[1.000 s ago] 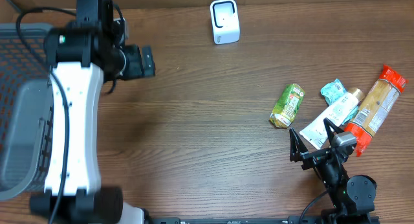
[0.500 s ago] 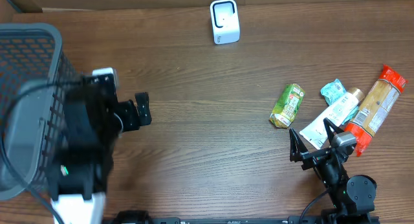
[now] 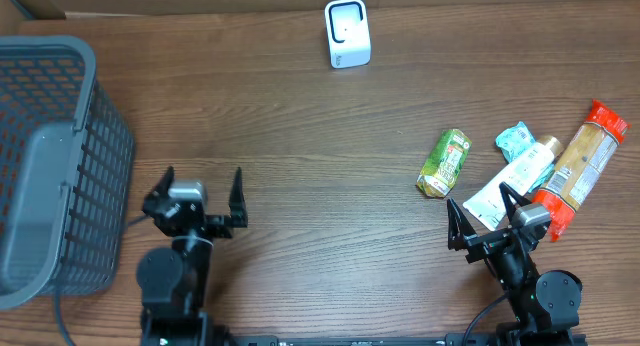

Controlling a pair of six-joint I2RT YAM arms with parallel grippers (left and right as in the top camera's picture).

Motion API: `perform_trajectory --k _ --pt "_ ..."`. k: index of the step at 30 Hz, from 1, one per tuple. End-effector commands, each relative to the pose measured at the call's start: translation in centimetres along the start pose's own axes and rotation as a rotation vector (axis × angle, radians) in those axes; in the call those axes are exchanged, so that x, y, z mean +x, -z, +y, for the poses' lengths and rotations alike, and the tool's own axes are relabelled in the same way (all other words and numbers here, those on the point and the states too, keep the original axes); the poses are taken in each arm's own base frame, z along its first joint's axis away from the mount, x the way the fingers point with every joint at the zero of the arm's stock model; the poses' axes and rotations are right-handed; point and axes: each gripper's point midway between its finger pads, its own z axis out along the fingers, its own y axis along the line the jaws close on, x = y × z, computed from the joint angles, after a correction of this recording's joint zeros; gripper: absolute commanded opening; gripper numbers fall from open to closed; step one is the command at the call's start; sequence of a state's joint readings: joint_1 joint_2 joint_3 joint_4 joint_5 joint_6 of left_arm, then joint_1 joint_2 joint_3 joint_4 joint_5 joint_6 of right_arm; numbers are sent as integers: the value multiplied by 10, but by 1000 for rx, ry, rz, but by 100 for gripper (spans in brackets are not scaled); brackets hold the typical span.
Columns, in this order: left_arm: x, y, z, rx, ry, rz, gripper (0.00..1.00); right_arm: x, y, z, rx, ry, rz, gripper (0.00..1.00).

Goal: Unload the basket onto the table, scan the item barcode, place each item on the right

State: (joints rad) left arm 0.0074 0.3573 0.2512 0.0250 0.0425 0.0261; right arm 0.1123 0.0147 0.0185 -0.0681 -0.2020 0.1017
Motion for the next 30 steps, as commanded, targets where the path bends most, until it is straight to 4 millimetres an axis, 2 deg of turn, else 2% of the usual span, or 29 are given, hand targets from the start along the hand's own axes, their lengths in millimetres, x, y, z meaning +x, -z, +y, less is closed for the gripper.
perform_trajectory --k 1,6,10,13,30 --pt "20 6 -5 24 -105 -44 100 1 0 1 -4 0 -8 100" --pt "47 10 -5 18 -120 -60 100 1 0 1 -4 0 -8 100" --pt "68 14 -7 31 -115 8 99 1 0 1 -4 0 -8 100" --pt "62 17 -7 27 -117 -18 99 1 0 1 -4 0 -8 100" --pt "64 16 -6 22 -116 -11 100 1 0 1 -4 0 -8 100"
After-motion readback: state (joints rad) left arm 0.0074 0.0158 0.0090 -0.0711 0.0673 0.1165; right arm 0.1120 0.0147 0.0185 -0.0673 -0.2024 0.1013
